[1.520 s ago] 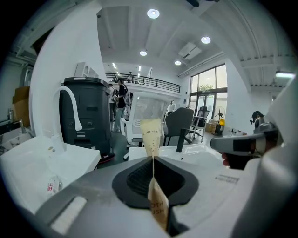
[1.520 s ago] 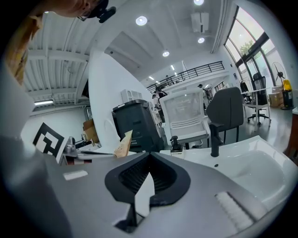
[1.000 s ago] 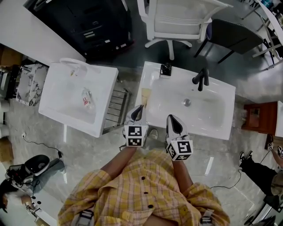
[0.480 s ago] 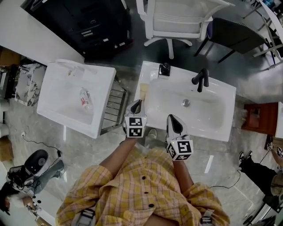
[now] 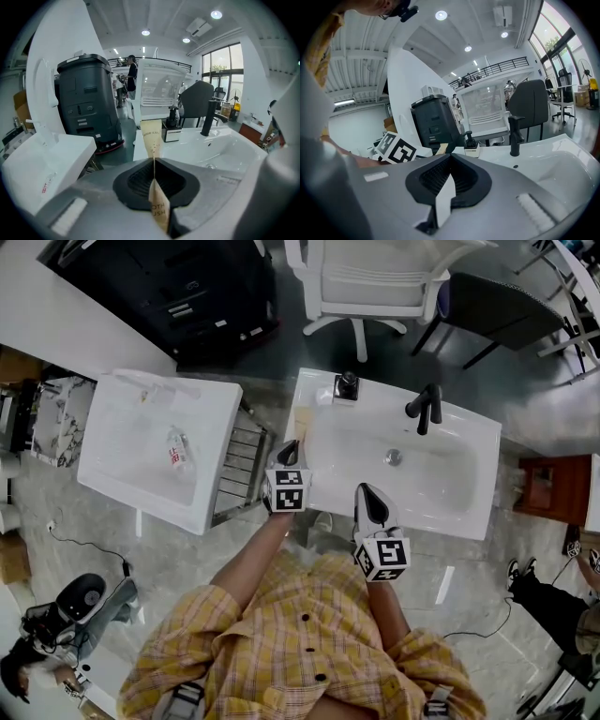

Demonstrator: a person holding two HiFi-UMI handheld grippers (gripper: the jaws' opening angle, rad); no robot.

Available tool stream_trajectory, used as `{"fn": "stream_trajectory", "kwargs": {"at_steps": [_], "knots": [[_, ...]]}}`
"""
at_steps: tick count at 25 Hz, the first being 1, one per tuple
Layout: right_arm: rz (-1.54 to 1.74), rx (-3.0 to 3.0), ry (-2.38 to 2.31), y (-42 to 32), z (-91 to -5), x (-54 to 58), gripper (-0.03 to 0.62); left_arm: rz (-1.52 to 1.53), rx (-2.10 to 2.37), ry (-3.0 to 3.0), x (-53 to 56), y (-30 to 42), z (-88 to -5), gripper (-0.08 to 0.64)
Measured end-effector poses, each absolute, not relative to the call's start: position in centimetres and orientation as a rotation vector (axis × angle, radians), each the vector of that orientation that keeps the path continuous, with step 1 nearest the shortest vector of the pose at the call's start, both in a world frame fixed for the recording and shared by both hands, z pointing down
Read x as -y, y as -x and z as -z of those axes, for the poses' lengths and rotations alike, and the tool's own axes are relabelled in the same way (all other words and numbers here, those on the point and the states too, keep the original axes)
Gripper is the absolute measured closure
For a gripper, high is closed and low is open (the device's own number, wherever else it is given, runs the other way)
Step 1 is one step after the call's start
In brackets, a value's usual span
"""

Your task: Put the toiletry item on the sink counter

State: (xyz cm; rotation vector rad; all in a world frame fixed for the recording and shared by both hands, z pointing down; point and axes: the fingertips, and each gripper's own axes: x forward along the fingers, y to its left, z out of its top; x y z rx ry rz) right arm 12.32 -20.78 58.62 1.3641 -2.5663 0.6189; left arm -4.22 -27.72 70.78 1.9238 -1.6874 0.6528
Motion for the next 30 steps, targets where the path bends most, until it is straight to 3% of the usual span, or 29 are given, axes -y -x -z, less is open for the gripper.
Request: {"fn": "stream_trajectory", "kwargs": {"at_steps": [30], "knots": [[-0.655,2.539,-1.353,-13.2,-60.2,20.4,0.593,-0.765,1.632,-1.832,29.9,4.5,-76.6,0.543]]}}
